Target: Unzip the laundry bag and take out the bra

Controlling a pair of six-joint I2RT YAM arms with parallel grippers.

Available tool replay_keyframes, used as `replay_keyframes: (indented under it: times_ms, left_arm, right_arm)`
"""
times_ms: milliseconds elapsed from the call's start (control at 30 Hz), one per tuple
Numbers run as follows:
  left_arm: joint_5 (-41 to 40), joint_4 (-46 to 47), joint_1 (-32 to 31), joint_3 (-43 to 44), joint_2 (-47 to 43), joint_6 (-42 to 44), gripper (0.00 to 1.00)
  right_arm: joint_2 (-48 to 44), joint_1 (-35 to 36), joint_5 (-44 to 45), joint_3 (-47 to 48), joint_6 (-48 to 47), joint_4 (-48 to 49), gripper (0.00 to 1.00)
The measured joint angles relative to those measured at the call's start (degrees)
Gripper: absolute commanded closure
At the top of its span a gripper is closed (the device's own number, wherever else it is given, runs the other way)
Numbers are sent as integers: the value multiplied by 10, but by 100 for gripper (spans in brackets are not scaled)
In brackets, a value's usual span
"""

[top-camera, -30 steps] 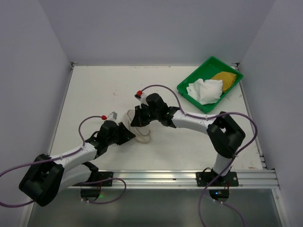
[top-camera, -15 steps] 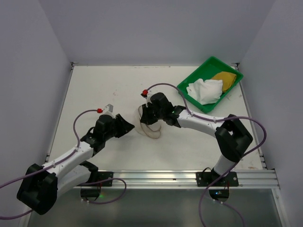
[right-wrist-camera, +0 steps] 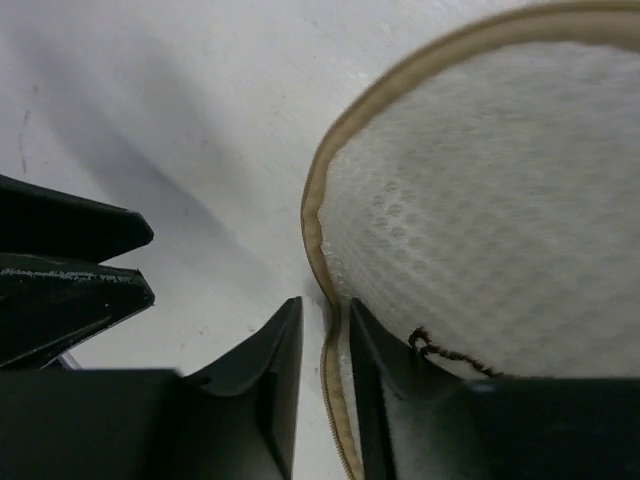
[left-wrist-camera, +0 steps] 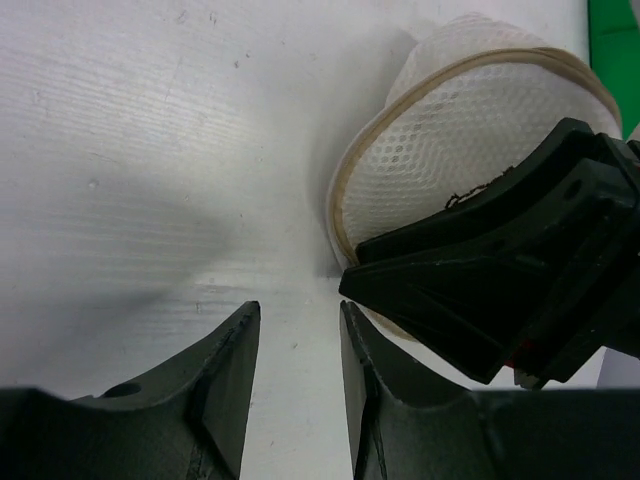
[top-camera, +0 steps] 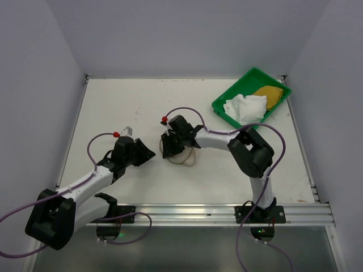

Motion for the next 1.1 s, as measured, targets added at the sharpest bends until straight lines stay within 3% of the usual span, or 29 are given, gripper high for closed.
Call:
replay_keyframes:
  times_ms: [167,333,500,633,733,900,1100]
  left_arm:
    - [-13,-55,0,15,-50,15,53]
    - [-38,-115,1,70,-95,38,51]
    - [-57,-166,3,139,-111,70,36]
    - [-75,-208,4,188,-121,98,10]
    - [-98,-240,5,215,-135,119,0]
    - [-135,-296,8,249,-163,151,0]
    - [-184,-375,9,290,-239,190,0]
  right_arm:
    - [-7,1,-11,8,2,-17,38]
    - [-59,1,-9,9,0,-60,24]
    - [-158,0,26,24,-7,-91,1]
    - [-254,-20,97,19,-14,-100,1]
    - [-343,-84,150,-14,-13,-104,1]
    - [-508,-234,258,-99,-10,-143,1]
    - [-710,-259,341,-153,-18,-214,1]
